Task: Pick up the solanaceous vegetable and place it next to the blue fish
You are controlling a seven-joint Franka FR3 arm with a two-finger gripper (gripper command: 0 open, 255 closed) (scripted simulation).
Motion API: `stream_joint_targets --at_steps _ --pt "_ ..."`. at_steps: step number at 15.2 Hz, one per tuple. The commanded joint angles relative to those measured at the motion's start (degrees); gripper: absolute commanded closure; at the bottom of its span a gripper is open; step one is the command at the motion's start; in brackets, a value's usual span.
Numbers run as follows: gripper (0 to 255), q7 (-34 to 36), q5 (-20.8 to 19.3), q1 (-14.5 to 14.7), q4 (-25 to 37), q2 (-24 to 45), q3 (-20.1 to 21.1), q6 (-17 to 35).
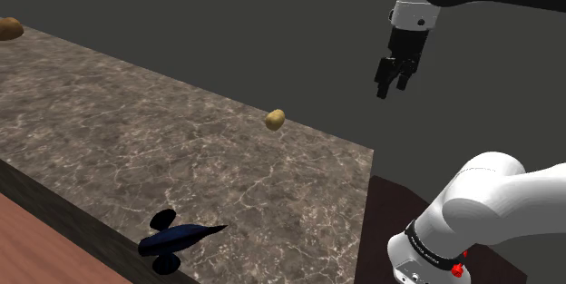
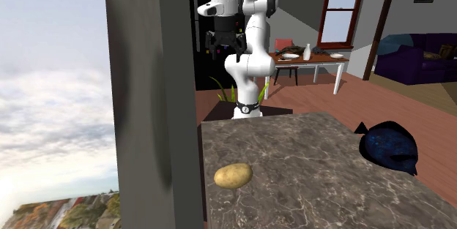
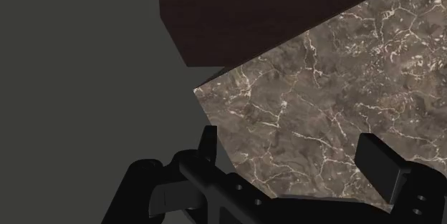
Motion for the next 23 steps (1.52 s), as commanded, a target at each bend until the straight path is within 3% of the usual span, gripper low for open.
stream_joint_targets --at_steps 1,13,23 --pt "0 0.0 0.0 0.0 0.0 0.0 0.0 0.0" --pt "0 25.78 7.16 -1.42 -2.01 15.82 11.27 20.89" --pt "0 47.05 4.74 -3.45 6.96 36.46 17.44 34.92"
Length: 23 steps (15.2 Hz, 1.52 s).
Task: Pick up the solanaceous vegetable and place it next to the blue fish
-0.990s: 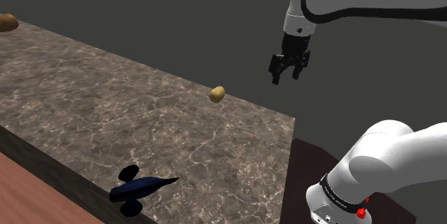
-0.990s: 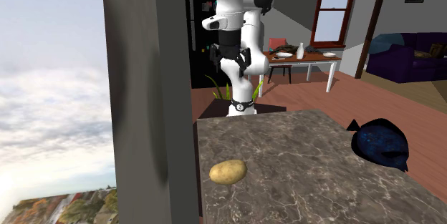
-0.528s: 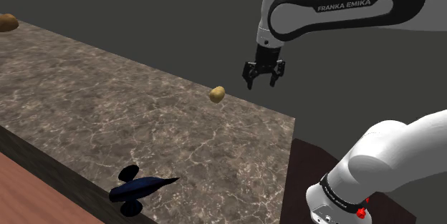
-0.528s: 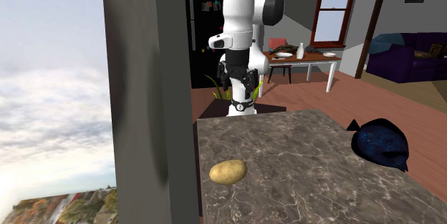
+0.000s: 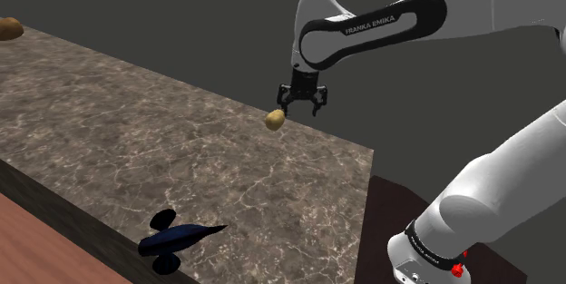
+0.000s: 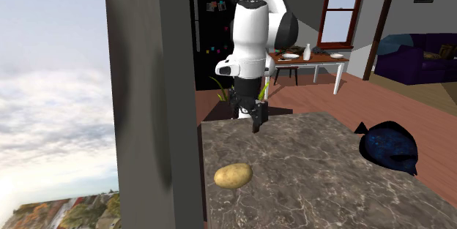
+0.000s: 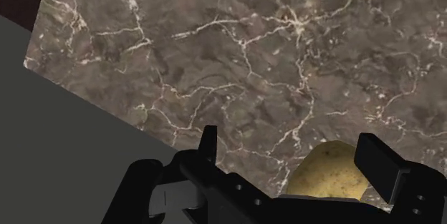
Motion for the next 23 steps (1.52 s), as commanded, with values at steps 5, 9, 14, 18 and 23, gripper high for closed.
stream_joint_targets --at_steps 5,9,14,18,23 --pt "0 13.12 -4.58 -0.35 8.79 13.38 1.18 5.49" --pt "0 20.0 -7.49 0.36 15.21 21.05 0.43 7.09" --pt "0 20.5 -8.25 0.48 13.67 22.99 0.12 10.49" --pt "0 20.79 -8.69 0.54 13.0 24.08 -0.05 12.22" --pt "0 20.79 -8.69 0.54 13.0 24.09 -0.05 12.22"
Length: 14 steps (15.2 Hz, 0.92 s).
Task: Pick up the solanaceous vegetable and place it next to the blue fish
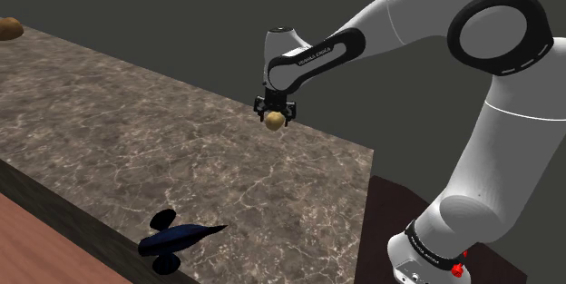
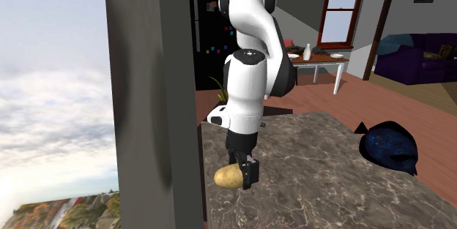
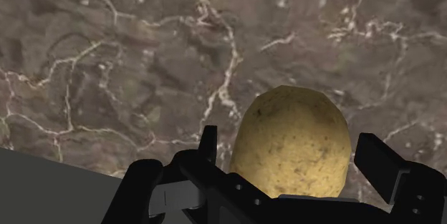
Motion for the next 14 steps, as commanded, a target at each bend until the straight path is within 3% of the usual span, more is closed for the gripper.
stream_joint_targets --at_steps 1,2,14 --pt "0 0.0 0.0 0.0 0.0 0.0 0.0 0.0" --pt "255 0.0 0.0 0.0 0.0 0.0 0.0 0.0" --pt "255 -0.41 0.52 -0.11 0.76 -1.29 0.16 -1.99"
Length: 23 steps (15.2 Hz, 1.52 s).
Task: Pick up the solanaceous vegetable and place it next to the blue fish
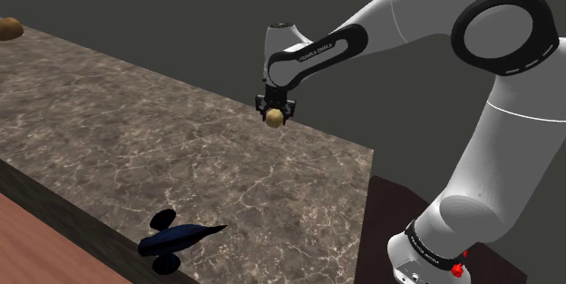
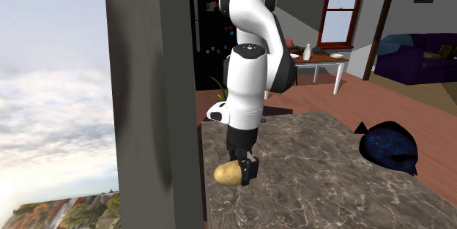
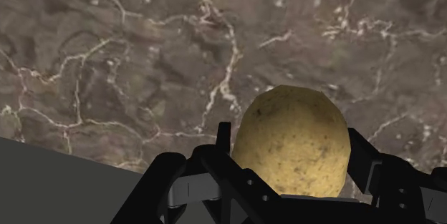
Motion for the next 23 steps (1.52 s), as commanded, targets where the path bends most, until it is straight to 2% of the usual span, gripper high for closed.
stream_joint_targets --at_steps 1,23 --pt "255 -0.19 0.3 -0.04 0.43 -0.76 0.1 -1.17" --pt "255 -2.33 2.77 -0.38 9.75 -7.17 0.6 -16.62"
